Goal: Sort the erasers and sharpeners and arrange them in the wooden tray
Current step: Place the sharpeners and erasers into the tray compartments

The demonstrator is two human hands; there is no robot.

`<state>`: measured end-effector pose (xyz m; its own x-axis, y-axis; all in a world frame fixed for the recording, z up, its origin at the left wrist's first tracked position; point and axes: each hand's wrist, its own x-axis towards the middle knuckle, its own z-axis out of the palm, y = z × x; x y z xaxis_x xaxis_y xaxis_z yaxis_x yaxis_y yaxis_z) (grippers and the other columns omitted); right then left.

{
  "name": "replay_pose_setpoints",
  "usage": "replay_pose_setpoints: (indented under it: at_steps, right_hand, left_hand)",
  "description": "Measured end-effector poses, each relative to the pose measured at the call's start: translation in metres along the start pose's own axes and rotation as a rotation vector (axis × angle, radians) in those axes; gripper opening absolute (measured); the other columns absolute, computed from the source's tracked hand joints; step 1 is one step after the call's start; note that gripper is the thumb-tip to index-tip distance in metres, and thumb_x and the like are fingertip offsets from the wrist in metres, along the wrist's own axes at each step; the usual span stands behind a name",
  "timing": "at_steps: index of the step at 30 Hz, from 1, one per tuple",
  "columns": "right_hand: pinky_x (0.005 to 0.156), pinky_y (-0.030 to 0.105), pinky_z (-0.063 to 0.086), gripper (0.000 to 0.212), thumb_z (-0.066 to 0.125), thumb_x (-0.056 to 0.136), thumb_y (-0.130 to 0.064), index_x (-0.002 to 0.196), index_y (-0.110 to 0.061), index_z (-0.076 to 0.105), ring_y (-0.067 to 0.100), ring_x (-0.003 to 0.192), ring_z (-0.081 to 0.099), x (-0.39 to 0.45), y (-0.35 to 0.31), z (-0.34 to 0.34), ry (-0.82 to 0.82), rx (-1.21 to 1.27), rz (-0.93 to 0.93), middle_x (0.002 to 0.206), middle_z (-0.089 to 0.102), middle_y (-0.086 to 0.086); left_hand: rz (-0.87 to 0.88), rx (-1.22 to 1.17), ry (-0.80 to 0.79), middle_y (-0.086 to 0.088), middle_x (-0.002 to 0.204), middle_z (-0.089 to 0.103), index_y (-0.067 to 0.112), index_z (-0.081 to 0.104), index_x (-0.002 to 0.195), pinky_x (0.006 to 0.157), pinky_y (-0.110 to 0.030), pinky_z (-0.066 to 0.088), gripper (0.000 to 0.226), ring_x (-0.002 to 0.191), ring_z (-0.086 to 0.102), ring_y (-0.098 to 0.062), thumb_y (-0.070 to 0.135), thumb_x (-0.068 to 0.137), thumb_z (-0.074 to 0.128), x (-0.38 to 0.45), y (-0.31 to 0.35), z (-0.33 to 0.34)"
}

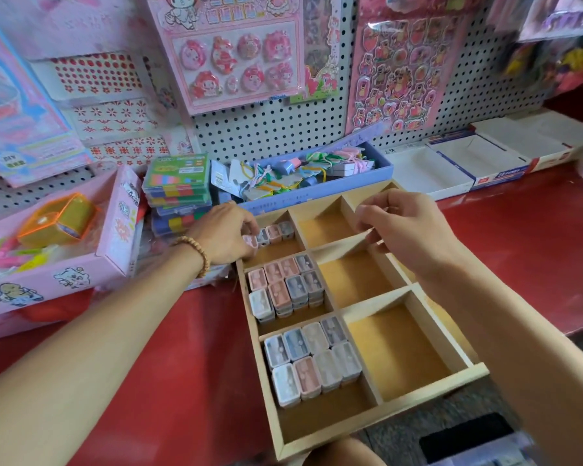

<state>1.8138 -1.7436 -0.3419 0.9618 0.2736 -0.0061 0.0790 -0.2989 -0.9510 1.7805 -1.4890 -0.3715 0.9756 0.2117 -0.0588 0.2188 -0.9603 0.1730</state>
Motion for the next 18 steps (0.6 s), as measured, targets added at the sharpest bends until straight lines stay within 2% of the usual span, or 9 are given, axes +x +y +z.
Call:
replay_pose_setpoints:
  at_steps: [3, 5, 8, 10, 14, 18]
  right_hand:
    - [0.066, 0.032, 0.049, 0.010, 0.063, 0.090, -0.018, 0.084, -0.016, 0.071, 0.011, 0.064, 0.058, 0.003, 0.002, 0.000, -0.026, -0.067, -0.052, 0.082, 0.071, 0.012]
    - [0.065, 0.037, 0.050, 0.010, 0.064, 0.090, -0.019, 0.082, -0.017, 0.070, 0.013, 0.065, 0.057, 0.003, 0.004, 0.002, -0.046, -0.097, -0.079, 0.083, 0.071, 0.014]
    - [0.070, 0.046, 0.055, 0.010, 0.065, 0.089, -0.022, 0.080, -0.020, 0.070, 0.014, 0.065, 0.058, 0.003, 0.008, 0.004, -0.061, -0.123, -0.108, 0.072, 0.069, 0.008]
    - [0.071, 0.047, 0.055, 0.010, 0.065, 0.090, -0.022, 0.080, -0.021, 0.070, 0.014, 0.064, 0.057, 0.003, 0.011, 0.005, -0.066, -0.126, -0.117, 0.065, 0.064, 0.000]
    - [0.069, 0.042, 0.055, 0.010, 0.065, 0.090, -0.022, 0.082, -0.021, 0.070, 0.013, 0.066, 0.059, 0.004, 0.012, 0.006, -0.076, -0.140, -0.135, 0.066, 0.064, -0.004]
    - [0.060, 0.025, 0.046, 0.009, 0.064, 0.092, -0.023, 0.084, -0.021, 0.069, 0.009, 0.063, 0.056, 0.003, 0.008, 0.000, -0.081, -0.169, -0.148, 0.067, 0.062, -0.007]
  left_hand:
    - [-0.023, 0.022, 0.030, 0.002, 0.098, 0.049, 0.025, 0.069, 0.106, 0.080, -0.033, 0.046, 0.037, 0.093, 0.047, -0.017, 0.031, 0.074, 0.085, 0.001, 0.000, 0.004]
    - [-0.050, 0.065, 0.059, 0.002, 0.098, 0.049, 0.026, 0.068, 0.101, 0.079, -0.034, 0.047, 0.036, 0.092, 0.048, -0.018, 0.035, 0.071, 0.085, -0.001, 0.001, 0.004]
    - [-0.101, 0.124, 0.109, 0.004, 0.099, 0.055, 0.027, 0.066, 0.085, 0.075, -0.033, 0.048, 0.027, 0.094, 0.056, -0.020, 0.038, 0.068, 0.085, -0.004, 0.001, 0.001]
    - [-0.104, 0.136, 0.113, 0.004, 0.101, 0.058, 0.027, 0.070, 0.086, 0.076, -0.033, 0.050, 0.024, 0.097, 0.059, -0.020, 0.038, 0.070, 0.084, -0.003, 0.002, 0.001]
    - [-0.065, 0.137, 0.113, 0.001, 0.108, 0.060, 0.024, 0.073, 0.094, 0.073, -0.032, 0.045, 0.020, 0.103, 0.059, -0.022, 0.033, 0.078, 0.080, 0.000, 0.003, 0.005]
    - [-0.049, 0.124, 0.090, 0.001, 0.105, 0.059, 0.026, 0.070, 0.096, 0.077, -0.035, 0.050, 0.019, 0.101, 0.059, -0.023, 0.034, 0.080, 0.077, 0.001, 0.002, 0.004]
